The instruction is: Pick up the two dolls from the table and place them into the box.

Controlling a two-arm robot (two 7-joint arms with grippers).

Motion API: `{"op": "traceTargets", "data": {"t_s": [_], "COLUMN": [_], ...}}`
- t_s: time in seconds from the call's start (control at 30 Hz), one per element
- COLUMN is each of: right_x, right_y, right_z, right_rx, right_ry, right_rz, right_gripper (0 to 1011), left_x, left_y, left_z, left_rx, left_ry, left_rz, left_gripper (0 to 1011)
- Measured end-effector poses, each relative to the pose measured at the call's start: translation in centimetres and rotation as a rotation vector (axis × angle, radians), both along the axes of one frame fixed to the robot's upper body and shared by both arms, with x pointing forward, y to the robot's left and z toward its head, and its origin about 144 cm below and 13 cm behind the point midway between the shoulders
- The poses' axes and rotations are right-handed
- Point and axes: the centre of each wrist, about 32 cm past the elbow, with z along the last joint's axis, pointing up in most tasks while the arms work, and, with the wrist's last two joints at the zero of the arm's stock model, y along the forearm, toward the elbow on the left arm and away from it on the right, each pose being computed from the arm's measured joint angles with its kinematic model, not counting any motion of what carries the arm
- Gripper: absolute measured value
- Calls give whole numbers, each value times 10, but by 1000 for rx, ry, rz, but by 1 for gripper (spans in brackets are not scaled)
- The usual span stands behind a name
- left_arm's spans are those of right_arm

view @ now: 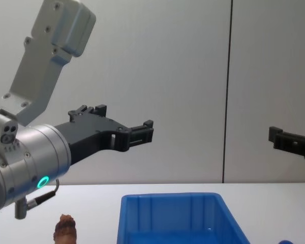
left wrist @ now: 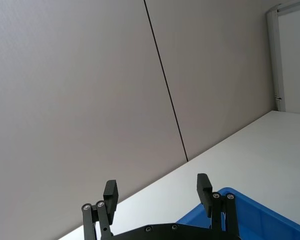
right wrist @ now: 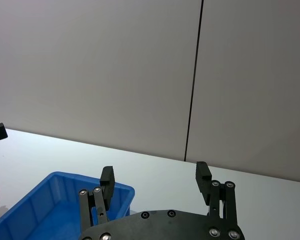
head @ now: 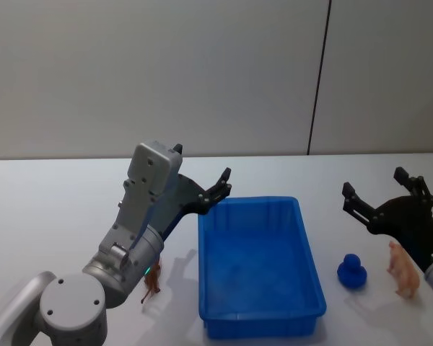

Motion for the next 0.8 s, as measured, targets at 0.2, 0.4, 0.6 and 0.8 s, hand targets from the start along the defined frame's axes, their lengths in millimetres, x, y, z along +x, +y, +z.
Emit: {"op": "traceTargets", "data": {"t_s": [0.2,0.4,0.6,0.8], "right_x": [0,0,0,0], "right_y": [0,0,0,0], "right_z": [0,0,0,0], "right_rx": [0,0,0,0], "right_ry": [0,0,0,0], "right_rz": [0,0,0,0], "right_gripper": [1001,1001,1001,1001], "left_x": [0,0,0,0], "left_y": [0,0,0,0], "left_z": [0,0,0,0], "left_rx": [0,0,0,0], "left_ry": [0,0,0,0], "left_rz": [0,0,0,0], "left_gripper": [1001,1001,1001,1001]}}
